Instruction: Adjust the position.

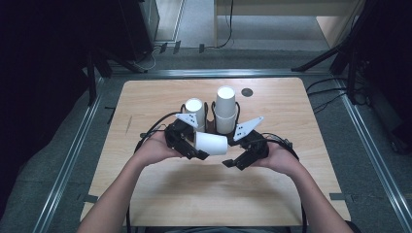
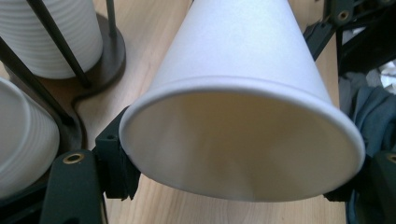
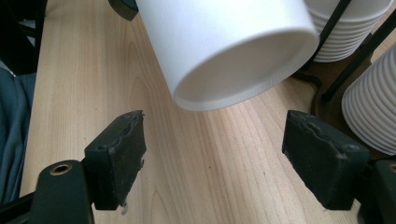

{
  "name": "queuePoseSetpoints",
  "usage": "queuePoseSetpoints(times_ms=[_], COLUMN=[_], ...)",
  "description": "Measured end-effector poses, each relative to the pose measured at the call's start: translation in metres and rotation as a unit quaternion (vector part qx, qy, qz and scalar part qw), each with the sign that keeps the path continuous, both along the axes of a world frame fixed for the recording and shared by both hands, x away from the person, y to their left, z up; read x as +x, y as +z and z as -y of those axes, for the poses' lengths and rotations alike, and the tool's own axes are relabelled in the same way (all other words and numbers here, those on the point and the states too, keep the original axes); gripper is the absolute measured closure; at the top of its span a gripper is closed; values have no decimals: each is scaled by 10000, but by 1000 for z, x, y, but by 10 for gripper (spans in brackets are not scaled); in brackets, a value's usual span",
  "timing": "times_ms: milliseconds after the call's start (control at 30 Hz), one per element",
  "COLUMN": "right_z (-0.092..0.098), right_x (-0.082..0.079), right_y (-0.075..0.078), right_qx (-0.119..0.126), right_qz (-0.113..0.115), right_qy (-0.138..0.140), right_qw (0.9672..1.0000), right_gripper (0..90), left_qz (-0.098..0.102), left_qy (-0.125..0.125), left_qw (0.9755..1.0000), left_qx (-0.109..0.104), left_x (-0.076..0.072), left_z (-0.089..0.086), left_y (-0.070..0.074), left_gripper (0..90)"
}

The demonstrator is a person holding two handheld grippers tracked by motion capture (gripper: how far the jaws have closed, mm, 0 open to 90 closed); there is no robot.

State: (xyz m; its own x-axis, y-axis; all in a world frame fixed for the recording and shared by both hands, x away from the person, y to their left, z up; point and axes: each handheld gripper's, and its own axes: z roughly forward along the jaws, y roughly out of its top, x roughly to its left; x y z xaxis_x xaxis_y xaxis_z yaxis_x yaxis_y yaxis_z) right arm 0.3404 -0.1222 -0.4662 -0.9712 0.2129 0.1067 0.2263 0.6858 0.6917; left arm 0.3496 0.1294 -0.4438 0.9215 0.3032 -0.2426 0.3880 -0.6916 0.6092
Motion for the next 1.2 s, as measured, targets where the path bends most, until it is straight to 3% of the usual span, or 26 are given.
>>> queuePoseSetpoints(times_ms=[233, 567, 800, 1000, 1200], right_z=[-2, -13, -21, -25, -23], right_x=[0, -4, -8, -9, -10], right_y=[-2, -11, -16, -20, -17], right_qx=[-37, -255, -335, -463, -437], right_qz=[101, 153, -4, 37, 53], right_qy=[27, 215, 354, 534, 510], right_qw=[9999, 9993, 9988, 9975, 9977], right_gripper=[215, 215, 244, 320, 321], left_qz=[-314, -270, -153, -142, -70], left_qy=[-97, -367, -606, -680, -675], left_qw=[9990, 9968, 9939, 9938, 9953], left_qx=[301, 650, 904, 871, 695], left_x=[2, -2, -6, -7, -6], left_z=[9, 25, 35, 39, 36], left_y=[-5, -16, -24, -26, -25], left_gripper=[242, 240, 232, 222, 185])
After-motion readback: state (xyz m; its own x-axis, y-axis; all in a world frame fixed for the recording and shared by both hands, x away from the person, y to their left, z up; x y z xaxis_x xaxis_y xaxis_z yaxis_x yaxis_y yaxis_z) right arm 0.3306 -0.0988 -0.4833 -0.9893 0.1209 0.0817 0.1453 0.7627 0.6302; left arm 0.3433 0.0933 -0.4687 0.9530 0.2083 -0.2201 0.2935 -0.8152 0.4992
